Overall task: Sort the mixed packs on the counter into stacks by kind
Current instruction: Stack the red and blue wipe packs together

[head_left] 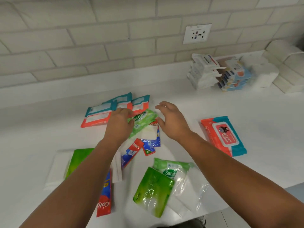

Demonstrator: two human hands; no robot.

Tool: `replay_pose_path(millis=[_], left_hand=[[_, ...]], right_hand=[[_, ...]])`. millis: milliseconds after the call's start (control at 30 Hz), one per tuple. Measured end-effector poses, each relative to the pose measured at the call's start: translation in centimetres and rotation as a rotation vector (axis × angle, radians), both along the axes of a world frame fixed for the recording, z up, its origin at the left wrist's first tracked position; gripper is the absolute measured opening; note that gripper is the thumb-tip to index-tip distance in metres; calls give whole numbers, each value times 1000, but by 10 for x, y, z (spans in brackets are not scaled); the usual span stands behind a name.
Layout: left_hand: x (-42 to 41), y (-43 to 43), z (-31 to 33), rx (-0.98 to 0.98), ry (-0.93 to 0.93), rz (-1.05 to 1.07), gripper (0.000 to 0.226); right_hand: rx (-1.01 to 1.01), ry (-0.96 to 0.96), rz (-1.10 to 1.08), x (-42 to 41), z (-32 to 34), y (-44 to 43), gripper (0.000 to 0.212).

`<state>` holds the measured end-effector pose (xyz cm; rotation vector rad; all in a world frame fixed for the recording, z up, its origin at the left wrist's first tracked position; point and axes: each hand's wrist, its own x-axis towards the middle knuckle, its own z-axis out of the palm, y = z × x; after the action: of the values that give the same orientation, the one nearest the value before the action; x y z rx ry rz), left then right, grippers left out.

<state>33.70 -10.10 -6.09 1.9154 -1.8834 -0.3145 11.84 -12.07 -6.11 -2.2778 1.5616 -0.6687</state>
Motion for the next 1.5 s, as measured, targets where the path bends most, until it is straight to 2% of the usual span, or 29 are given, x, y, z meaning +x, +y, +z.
replay_pose_path(millis=[233,400,500,733,933,1100,1267,1500], left_hand=[[8,-16,-11,26,-23,-30,36],[4,-19,-16,-17,-21,-33,38],[4,-19,-18,-36,-11,-29,41],[3,-12,-16,-66,74,33,55],[-12,-1,4,-88,148,14,49],[-34,4,28,13,175,-46,52],[-67,7,38,256,276,-199,55],[-127,14,28,318,374,-304,28]], right_hand=[[1,87,59,32,0,-37,45],[-63,88,84,48,3,-55,19],[-115,23,112,54,7,-57,12],[-208,-187,86,60,29,-45,18],[-186,-384,38,53,57,-35,18],[-126,-544,-9,29,71,-27,15],[-62,-588,-75,-6,76,-21,16],[80,-491,-148,-81,70,-14,14]])
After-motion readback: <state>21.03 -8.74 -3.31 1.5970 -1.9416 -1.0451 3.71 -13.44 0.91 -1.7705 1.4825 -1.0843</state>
